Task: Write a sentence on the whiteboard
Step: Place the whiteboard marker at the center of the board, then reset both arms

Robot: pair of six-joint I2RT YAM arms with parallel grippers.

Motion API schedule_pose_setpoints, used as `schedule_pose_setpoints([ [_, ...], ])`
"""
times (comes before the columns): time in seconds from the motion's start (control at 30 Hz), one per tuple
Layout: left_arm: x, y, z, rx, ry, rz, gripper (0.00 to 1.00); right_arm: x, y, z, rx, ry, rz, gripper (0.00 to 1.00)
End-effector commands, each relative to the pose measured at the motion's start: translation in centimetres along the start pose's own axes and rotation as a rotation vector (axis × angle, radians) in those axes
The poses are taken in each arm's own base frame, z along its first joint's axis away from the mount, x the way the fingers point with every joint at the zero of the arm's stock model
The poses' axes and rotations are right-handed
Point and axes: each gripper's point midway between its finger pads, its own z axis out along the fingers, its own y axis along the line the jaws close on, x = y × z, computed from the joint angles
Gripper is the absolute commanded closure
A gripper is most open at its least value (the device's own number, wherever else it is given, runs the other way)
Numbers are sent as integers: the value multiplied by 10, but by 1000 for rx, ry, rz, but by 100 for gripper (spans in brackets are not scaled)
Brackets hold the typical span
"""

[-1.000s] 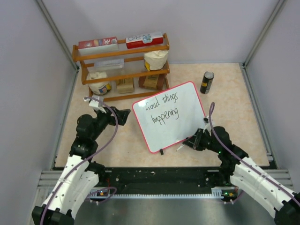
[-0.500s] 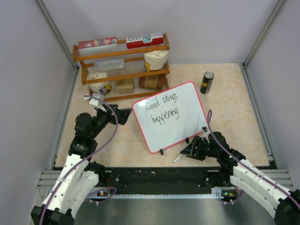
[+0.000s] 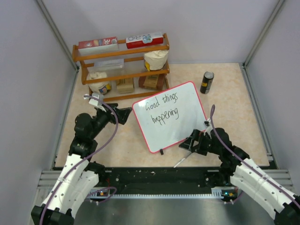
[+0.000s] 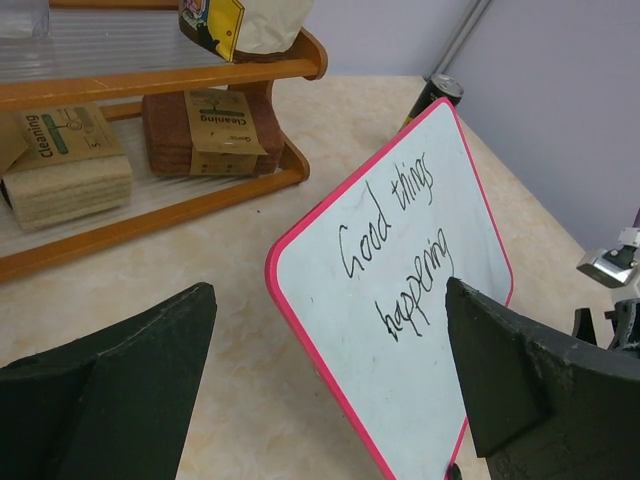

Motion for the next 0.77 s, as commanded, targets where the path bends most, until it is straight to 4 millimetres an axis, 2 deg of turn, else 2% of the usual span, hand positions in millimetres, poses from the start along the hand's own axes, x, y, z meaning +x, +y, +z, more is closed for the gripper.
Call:
schedule_pose_setpoints([
  [0.0, -6, 1, 2, -2, -39, 16, 1, -41, 20, -11, 27, -126, -144, 1],
  [0.03, -5, 3, 2, -8, -36, 17, 1, -45, 20, -13, 44, -135, -165, 1],
  [0.07, -3, 9, 2, -37, -34, 17, 1, -57, 29, -18, 45, -166, -221, 1],
  [0.13, 2, 19, 3, -90, -19, 3, 1, -75, 28, -23, 103, -226, -269, 1],
  [0.2, 10, 34, 4, -170, 13, -23, 1, -96, 37, -34, 136, -292, -343, 1],
  [0.33, 24, 49, 6, -231, 59, -31, 1, -147, 47, -65, 235, -520, -468, 1],
  [0.43, 30, 55, 6, -250, 67, -26, 1, -180, 67, -97, 256, -707, -552, 1],
  [0.53, 30, 59, 7, -264, 48, -18, 1, -204, 85, -128, 267, -860, -609, 1],
  [0.6, 33, 60, 9, -262, 50, -31, 1, -213, 92, -142, 268, -935, -628, 1],
  [0.67, 37, 54, 13, -213, 51, -27, 5, -221, 100, -149, 245, -1017, -681, 1],
  [0.73, 33, 55, 15, -210, 22, -23, 4, -226, 93, -146, 270, -1076, -707, 1],
])
